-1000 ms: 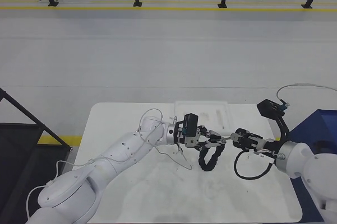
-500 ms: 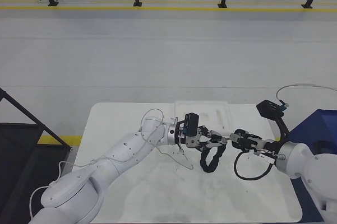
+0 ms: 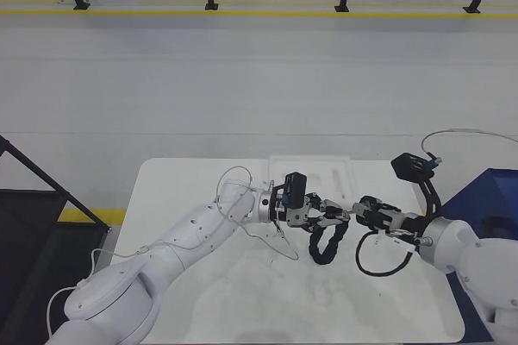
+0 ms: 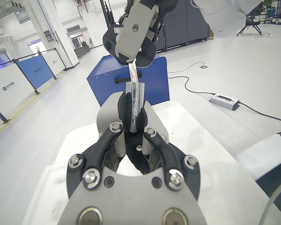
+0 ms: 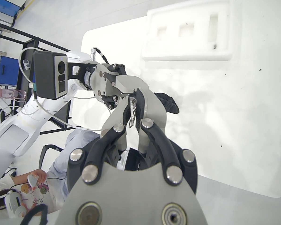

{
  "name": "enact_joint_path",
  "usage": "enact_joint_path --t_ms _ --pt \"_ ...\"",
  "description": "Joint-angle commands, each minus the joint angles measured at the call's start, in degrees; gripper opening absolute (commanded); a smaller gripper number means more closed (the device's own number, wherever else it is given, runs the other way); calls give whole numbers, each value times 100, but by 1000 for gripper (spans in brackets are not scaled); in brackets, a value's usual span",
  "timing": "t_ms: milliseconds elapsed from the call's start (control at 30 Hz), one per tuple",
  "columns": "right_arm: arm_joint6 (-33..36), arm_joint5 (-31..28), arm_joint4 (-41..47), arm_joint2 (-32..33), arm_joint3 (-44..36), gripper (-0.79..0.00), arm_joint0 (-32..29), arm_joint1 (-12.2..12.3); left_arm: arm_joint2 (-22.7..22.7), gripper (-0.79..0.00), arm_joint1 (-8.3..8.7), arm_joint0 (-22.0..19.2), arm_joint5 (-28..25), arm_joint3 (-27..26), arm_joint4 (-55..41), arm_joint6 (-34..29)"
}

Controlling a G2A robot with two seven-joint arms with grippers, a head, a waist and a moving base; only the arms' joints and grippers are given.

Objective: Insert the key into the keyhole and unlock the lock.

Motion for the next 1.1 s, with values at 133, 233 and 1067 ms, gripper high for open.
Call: enact_joint_path --t_ms 133,233,1067 --pt "-23 93 -469 -344 0 -785 181 -1 -44 -785 -25 -7 -61 -3 29 -61" --pt "-22 172 -611 -486 0 -785 260 -9 -74 -785 -34 -4 -91 -14 7 -91" --pt "-76 399 -382 -538 0 -372 369 -81 -181 -785 -4 149 -175 14 -301 -174"
